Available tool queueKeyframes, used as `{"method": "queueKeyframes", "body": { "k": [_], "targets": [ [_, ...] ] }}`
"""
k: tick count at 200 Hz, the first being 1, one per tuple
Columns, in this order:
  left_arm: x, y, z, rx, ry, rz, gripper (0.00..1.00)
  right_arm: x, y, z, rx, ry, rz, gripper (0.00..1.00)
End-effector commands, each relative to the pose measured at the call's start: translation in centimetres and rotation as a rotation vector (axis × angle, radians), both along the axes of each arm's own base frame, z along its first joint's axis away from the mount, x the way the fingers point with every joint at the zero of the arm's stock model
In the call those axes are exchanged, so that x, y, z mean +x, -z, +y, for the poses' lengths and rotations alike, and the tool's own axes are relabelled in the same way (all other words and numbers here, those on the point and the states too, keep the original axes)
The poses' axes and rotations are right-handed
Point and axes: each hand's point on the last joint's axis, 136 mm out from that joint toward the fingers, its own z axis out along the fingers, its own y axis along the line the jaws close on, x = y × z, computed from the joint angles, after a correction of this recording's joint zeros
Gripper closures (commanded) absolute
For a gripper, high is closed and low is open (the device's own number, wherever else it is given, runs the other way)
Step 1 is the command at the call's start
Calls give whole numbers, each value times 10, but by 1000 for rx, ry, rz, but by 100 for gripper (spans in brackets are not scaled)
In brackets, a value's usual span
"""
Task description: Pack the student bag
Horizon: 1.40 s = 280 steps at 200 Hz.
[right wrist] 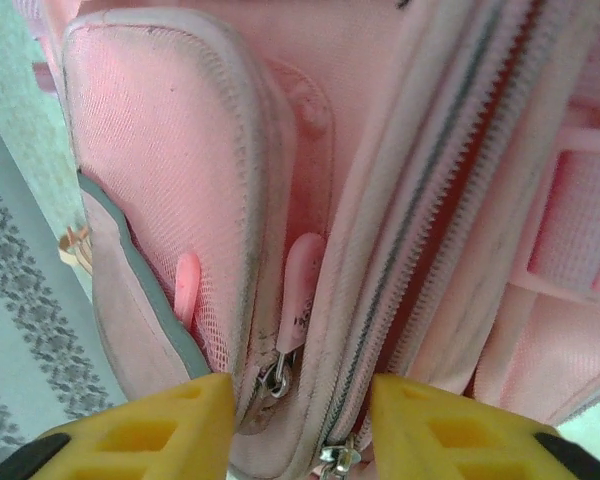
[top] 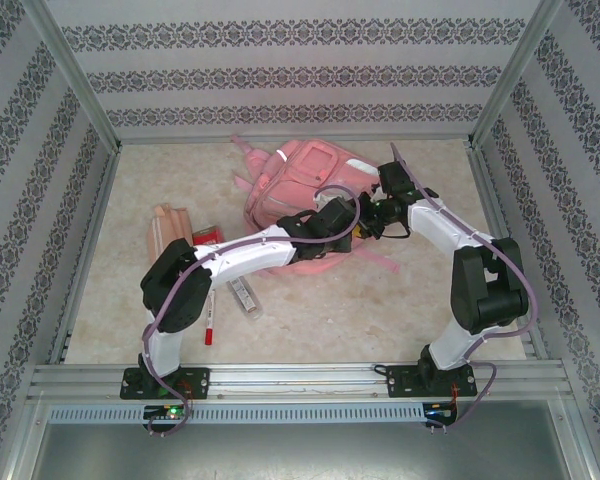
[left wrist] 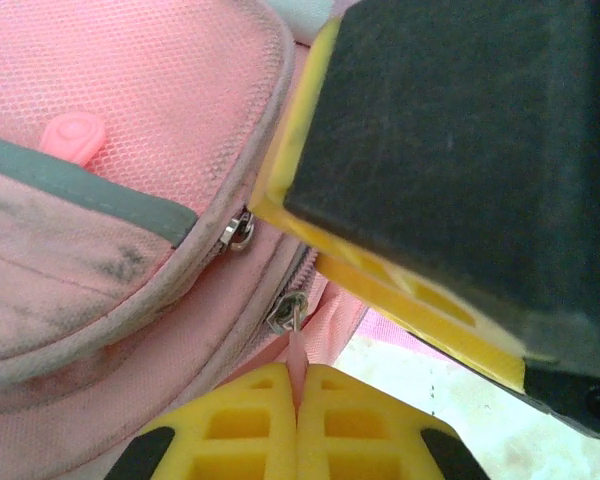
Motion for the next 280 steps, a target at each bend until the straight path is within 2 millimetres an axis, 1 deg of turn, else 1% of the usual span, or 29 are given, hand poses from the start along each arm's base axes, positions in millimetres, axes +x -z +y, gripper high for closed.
{"method": "queueKeyframes", "body": {
  "k": [1,12,18,25,35,48,58,72,95,99,128,163,192,220,233,245,262,275,280],
  "targets": [
    [14,-53,-9,-89,23,-166,100,-3,6,0,38,50,65,71],
    [13,-52,-7,-86,27,-168,100,-3,8,-2,31,60,62,77],
    [12,-52,-6,-85,29,-173,100,-3,10,-2,28,65,61,82],
    [12,-53,-5,-87,31,-179,100,-3,13,-2,27,67,63,84],
    [10,-53,-3,-86,34,-188,100,-3,17,-2,24,68,72,83],
    [9,-52,-2,-86,42,-197,100,-4,23,-2,18,73,88,76],
    [7,-49,-1,-86,52,-193,100,-2,26,-1,24,85,90,77],
    [4,-45,-2,-93,62,-184,100,1,28,1,44,102,87,83],
    [2,-40,0,-99,58,-179,100,6,26,6,85,107,77,98],
    [2,-39,2,-91,54,-178,100,6,25,5,85,111,76,100],
    [1,-28,31,10,-9,-181,100,11,13,-7,89,142,36,100],
    [-5,-3,66,149,1,-250,100,21,2,-28,137,183,15,100],
    [-9,10,75,181,76,-274,100,29,-2,-40,182,200,9,100],
    [-4,7,86,247,130,-312,100,32,-1,-55,190,206,0,100],
    [-2,9,85,273,223,-322,100,33,1,-61,190,196,4,100],
    [0,9,78,266,315,-326,100,32,5,-68,183,188,15,100],
    [-5,10,59,258,475,-350,100,30,10,-81,160,184,13,100],
    [-13,8,44,232,588,-365,100,27,7,-87,123,151,-18,86],
    [-14,7,39,221,613,-366,100,22,7,-90,91,149,-18,81]
  ]
}}
